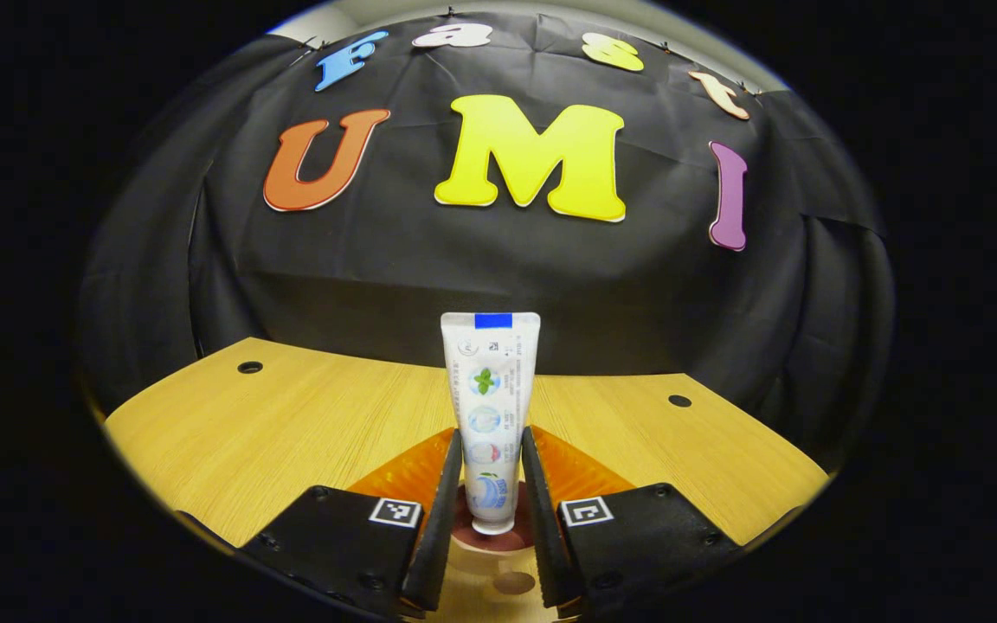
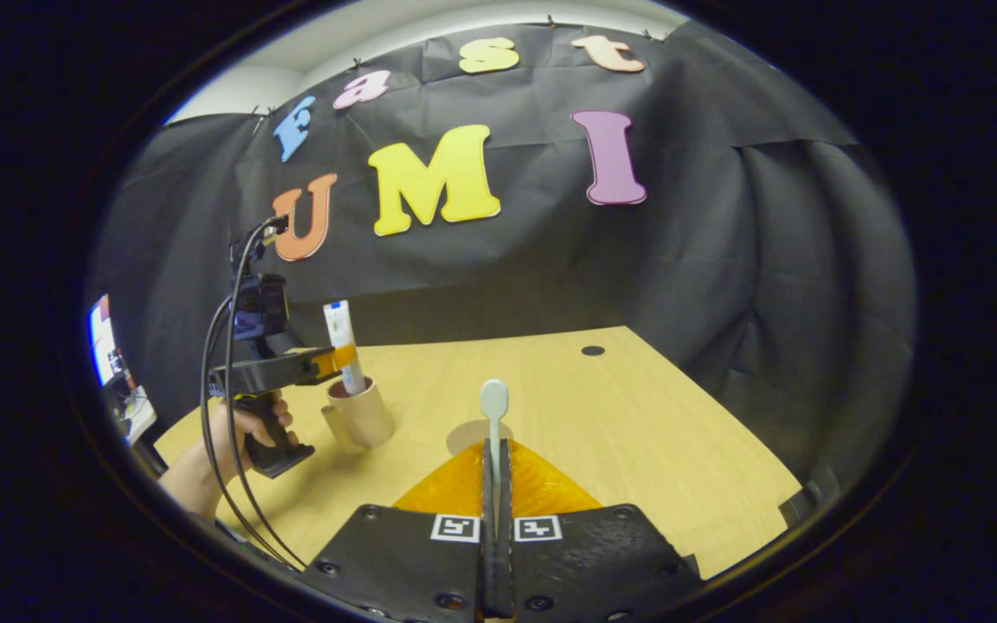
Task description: Put the toothbrush and toothpaste on the desktop into the cup, then pick up the cup and place it on the coaster on the desktop.
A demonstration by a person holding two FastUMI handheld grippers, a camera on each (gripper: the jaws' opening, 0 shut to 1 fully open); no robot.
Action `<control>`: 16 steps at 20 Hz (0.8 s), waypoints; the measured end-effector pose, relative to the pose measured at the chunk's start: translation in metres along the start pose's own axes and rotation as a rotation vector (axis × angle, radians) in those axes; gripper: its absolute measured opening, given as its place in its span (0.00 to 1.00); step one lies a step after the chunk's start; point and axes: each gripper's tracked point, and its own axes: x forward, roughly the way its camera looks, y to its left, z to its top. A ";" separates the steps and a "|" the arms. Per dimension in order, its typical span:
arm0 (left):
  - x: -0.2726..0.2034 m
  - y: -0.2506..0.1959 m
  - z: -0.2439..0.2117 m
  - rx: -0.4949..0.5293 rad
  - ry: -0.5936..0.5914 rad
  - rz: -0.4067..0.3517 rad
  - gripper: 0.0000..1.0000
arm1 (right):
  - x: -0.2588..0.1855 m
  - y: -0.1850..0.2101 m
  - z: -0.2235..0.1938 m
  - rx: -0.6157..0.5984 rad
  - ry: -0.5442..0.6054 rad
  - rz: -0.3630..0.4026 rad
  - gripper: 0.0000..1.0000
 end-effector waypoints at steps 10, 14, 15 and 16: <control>-0.064 0.038 0.037 -0.006 -0.097 0.068 1.00 | 0.033 0.092 0.039 -0.086 -0.084 0.211 0.00; -0.105 0.070 0.036 -0.011 -0.121 0.113 0.99 | 0.059 0.145 0.074 -0.130 -0.184 0.323 0.00; -0.112 0.078 0.029 -0.013 -0.111 0.128 0.98 | 0.069 0.156 0.080 -0.133 -0.199 0.343 0.00; -0.121 0.085 0.021 -0.013 -0.096 0.142 0.98 | 0.080 0.171 0.084 -0.129 -0.209 0.371 0.00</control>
